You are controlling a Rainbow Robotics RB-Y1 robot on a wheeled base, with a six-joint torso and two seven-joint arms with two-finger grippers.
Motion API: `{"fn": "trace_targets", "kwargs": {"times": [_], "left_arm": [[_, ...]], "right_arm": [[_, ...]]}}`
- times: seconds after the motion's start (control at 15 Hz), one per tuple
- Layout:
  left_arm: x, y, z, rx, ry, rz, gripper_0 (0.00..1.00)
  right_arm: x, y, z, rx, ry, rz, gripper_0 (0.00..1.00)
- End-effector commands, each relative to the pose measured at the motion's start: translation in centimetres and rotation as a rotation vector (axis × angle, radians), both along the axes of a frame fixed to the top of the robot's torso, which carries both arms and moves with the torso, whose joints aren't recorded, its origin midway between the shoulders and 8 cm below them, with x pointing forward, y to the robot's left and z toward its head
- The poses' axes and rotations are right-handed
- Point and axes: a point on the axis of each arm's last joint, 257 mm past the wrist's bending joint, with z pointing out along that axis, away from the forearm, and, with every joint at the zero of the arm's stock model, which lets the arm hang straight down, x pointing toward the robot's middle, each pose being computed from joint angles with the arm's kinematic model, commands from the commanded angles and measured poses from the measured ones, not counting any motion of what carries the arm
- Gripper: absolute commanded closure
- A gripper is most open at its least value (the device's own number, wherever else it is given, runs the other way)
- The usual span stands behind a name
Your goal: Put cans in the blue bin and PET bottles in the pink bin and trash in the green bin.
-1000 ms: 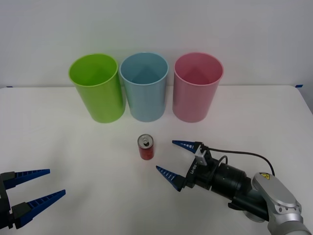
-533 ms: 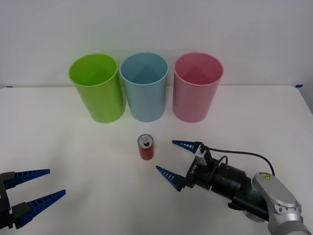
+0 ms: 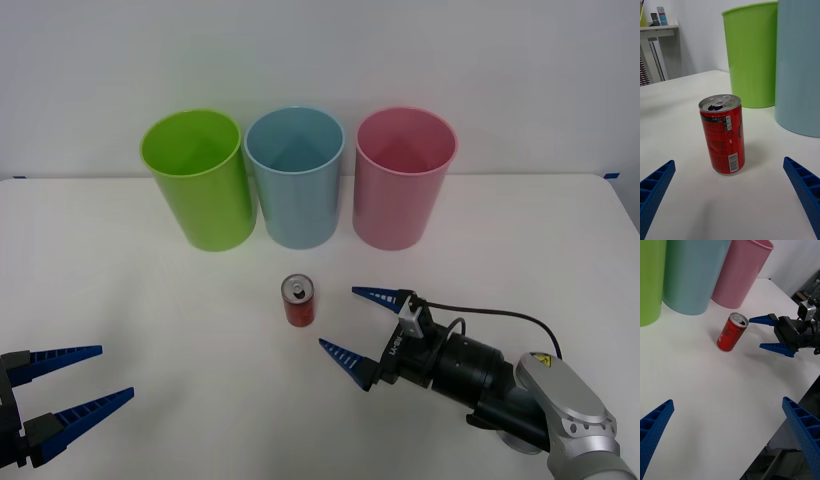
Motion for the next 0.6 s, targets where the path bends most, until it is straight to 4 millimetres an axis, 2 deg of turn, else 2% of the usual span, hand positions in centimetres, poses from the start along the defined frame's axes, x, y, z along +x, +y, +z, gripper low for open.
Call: {"fn": "trace_targets", "kwargs": {"times": [0.07, 0.6], "left_arm": [[0.0, 0.0, 0.0, 0.0, 0.0, 0.0, 0.0], [0.0, 0.0, 0.0, 0.0, 0.0, 0.0, 0.0]], "right_arm": [[0.0, 0.0, 0.0, 0.0, 0.0, 0.0, 0.0], [0.0, 0.0, 0.0, 0.0, 0.0, 0.0, 0.0]]}}
